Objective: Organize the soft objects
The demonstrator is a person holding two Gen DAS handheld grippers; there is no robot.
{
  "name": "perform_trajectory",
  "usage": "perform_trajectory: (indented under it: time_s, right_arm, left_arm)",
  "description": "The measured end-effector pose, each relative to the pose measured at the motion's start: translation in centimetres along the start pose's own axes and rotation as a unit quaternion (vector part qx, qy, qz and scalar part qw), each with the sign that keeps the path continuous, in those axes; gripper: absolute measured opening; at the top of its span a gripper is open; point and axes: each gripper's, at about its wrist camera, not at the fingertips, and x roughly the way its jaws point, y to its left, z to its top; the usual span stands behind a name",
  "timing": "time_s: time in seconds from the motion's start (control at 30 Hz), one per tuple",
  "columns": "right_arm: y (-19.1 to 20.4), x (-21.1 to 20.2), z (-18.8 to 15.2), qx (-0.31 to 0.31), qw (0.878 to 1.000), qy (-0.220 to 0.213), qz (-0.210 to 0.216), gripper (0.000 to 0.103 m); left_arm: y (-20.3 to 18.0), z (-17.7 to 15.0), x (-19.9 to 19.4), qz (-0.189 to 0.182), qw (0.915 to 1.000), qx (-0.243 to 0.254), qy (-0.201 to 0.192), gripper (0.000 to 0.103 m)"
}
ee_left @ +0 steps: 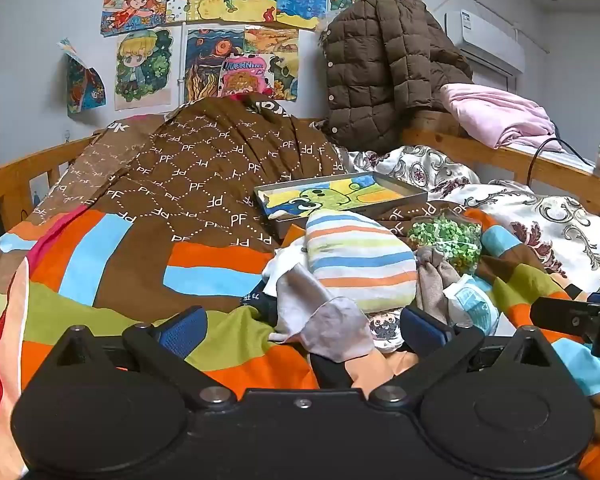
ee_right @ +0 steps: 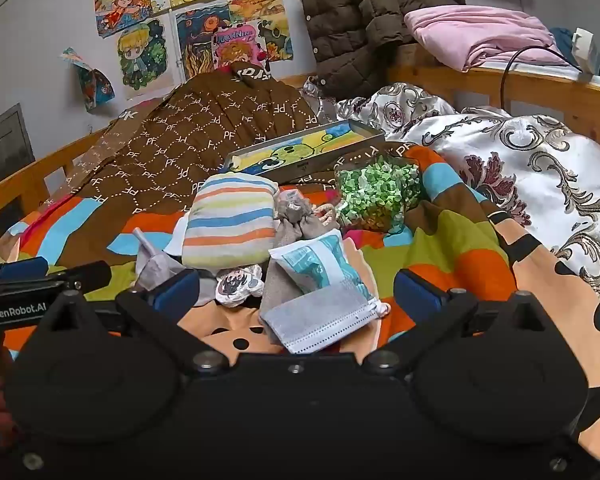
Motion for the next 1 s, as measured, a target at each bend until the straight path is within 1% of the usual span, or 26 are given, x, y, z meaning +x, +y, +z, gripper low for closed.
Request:
perform_trajectory:
  time_s: [1.0]
  right_arm:
    - [0.16, 0.46, -0.07, 0.006, 1.0, 0.013, 0.007, 0.103]
  left_arm:
    - [0.0, 0.0, 0.02, 0.0, 1.0, 0.0, 0.001, 0.102]
